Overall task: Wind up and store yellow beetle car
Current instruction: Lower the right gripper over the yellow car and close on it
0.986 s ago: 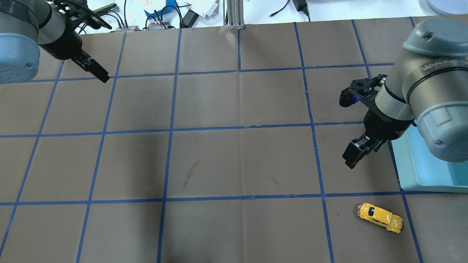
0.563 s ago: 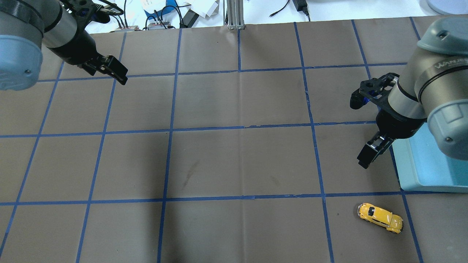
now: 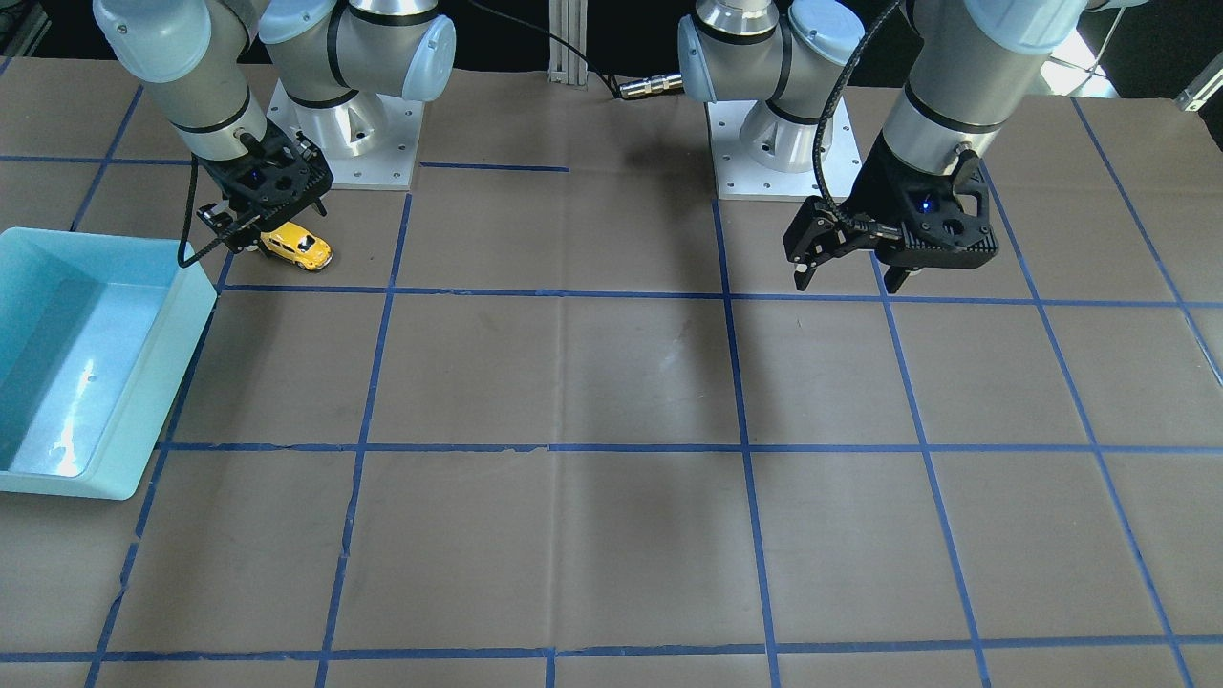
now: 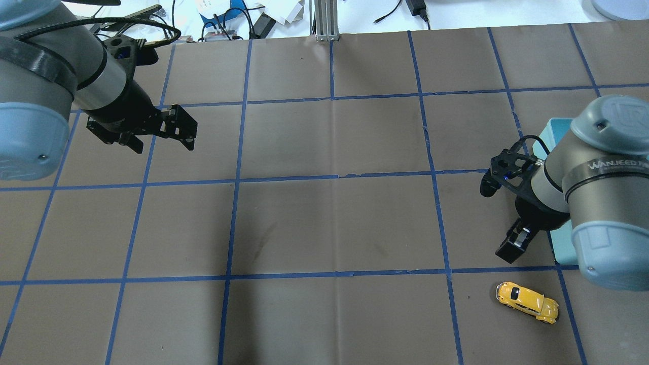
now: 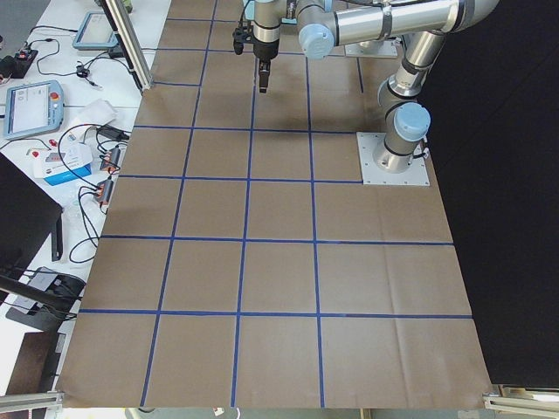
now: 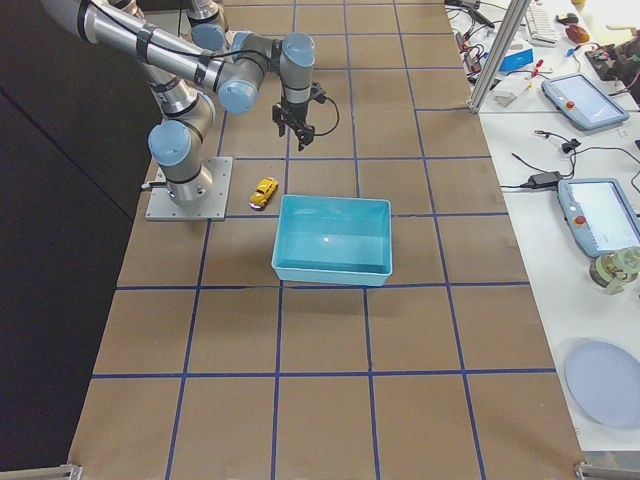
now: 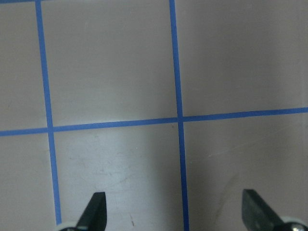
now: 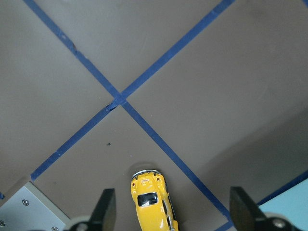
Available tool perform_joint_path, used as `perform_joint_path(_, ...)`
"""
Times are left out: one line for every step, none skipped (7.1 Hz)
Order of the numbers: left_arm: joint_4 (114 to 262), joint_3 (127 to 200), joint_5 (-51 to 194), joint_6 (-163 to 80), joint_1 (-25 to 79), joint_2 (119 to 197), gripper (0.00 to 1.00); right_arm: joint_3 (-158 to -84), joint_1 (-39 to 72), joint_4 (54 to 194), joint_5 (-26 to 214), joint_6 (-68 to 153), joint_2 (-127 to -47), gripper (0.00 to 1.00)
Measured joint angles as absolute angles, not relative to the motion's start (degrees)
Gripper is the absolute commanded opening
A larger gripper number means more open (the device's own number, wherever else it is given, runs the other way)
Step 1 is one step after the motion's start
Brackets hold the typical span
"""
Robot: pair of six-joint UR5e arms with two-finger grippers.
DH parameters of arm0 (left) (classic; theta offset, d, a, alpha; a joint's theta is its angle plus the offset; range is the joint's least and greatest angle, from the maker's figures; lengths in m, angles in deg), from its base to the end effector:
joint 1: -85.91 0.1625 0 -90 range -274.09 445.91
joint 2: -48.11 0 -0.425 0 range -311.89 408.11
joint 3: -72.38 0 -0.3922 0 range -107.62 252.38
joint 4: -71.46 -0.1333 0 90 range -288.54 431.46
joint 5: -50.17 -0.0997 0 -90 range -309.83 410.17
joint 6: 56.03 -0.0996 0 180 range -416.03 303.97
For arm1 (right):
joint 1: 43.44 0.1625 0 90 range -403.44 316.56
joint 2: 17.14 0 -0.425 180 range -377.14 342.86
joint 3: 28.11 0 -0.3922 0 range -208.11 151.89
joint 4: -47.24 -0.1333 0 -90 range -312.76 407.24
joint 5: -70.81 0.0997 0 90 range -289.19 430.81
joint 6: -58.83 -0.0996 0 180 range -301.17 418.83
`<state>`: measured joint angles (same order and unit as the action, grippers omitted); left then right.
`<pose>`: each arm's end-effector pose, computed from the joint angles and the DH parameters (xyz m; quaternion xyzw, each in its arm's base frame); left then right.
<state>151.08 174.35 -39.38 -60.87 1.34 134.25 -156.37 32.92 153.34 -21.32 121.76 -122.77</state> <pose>-0.0896 -0.4738 0.4356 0.0051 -0.9998 0.0201 0.0021 0.0469 -0.3563 0.3107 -0.4172 0.9068 0.0562 0.0207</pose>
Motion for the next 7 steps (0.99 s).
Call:
perform_joint_path(153.7, 173.7, -42.0, -60.3, 1.2, 133.8, 1.0, -159.2, 30.0, 154.7, -21.3, 125.7, -123.0, 0.85)
perform_joint_path(155.2, 172.9, -43.0, -59.8, 1.2, 133.9, 1.0, -161.8, 27.4, 156.2, -21.3, 129.1, -123.2, 0.85)
perform_joint_path(155.9, 172.4, -41.7, -59.2, 1.3, 133.8, 1.0, -163.6, 25.9, 156.7, -21.3, 131.6, -123.2, 0.85)
perform_joint_path(156.1, 172.3, -39.1, -58.9, 1.6, 133.6, 1.0, -164.9, 25.3, 156.5, -21.3, 133.4, -123.3, 0.85)
perform_joint_path(156.2, 172.3, -37.6, -58.8, 1.8, 133.5, 1.0, -166.3, 25.1, 156.5, -21.3, 135.1, -123.4, 0.85)
perform_joint_path(156.2, 172.3, -36.8, -58.8, 1.9, 133.5, 1.0, -167.6, 25.1, 157.3, -21.3, 136.2, -123.7, 0.84)
perform_joint_path(156.2, 172.3, -36.3, -58.8, 2.0, 133.5, 1.0, -168.5, 25.0, 158.6, -21.4, 136.8, -124.6, 0.84)
